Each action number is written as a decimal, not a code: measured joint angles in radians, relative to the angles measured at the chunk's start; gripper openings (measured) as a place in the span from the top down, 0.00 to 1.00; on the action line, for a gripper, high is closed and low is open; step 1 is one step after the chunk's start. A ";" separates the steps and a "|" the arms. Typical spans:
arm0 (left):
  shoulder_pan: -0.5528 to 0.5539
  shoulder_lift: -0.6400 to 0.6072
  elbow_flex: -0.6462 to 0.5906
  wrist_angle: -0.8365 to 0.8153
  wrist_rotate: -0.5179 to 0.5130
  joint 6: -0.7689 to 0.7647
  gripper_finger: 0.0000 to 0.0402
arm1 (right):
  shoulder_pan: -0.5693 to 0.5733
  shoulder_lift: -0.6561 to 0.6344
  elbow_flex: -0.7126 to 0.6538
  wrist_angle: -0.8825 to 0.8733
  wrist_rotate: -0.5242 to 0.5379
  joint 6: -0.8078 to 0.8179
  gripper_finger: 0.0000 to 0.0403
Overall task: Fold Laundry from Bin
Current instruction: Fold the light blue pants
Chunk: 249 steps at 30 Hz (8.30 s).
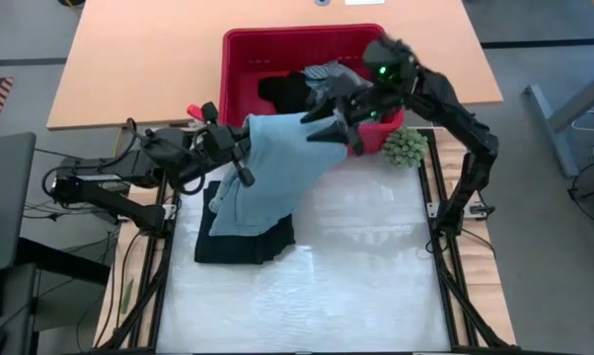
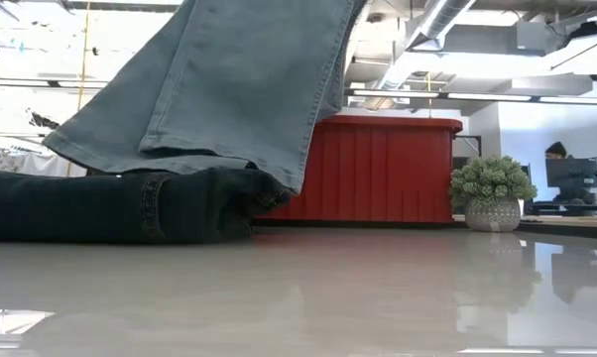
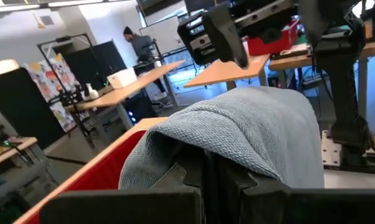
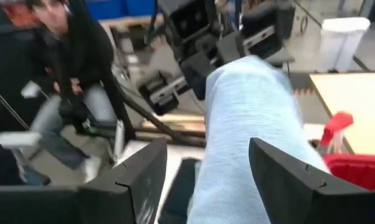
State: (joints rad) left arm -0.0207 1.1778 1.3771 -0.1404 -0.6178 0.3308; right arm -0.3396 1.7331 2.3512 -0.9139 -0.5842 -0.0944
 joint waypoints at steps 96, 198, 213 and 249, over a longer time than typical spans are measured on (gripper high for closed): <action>0.106 0.041 -0.017 0.044 0.292 -0.135 0.97 | 0.160 0.119 0.000 -0.017 0.479 0.025 0.91; 0.285 0.187 0.584 -0.268 0.867 -0.449 1.00 | 0.463 -0.584 -0.961 0.773 0.741 -0.211 0.96; 0.302 0.188 0.584 -0.283 0.885 -0.472 1.00 | 0.496 -0.493 -0.967 0.956 1.058 -0.459 0.96; 0.302 0.198 0.584 -0.348 0.979 -0.425 0.91 | 0.348 -0.386 -0.964 1.584 0.871 -0.101 0.96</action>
State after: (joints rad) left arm 0.2817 1.3758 1.9614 -0.4880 0.3616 -0.0943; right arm 0.0084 1.3466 1.3876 0.6706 0.2867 -0.1956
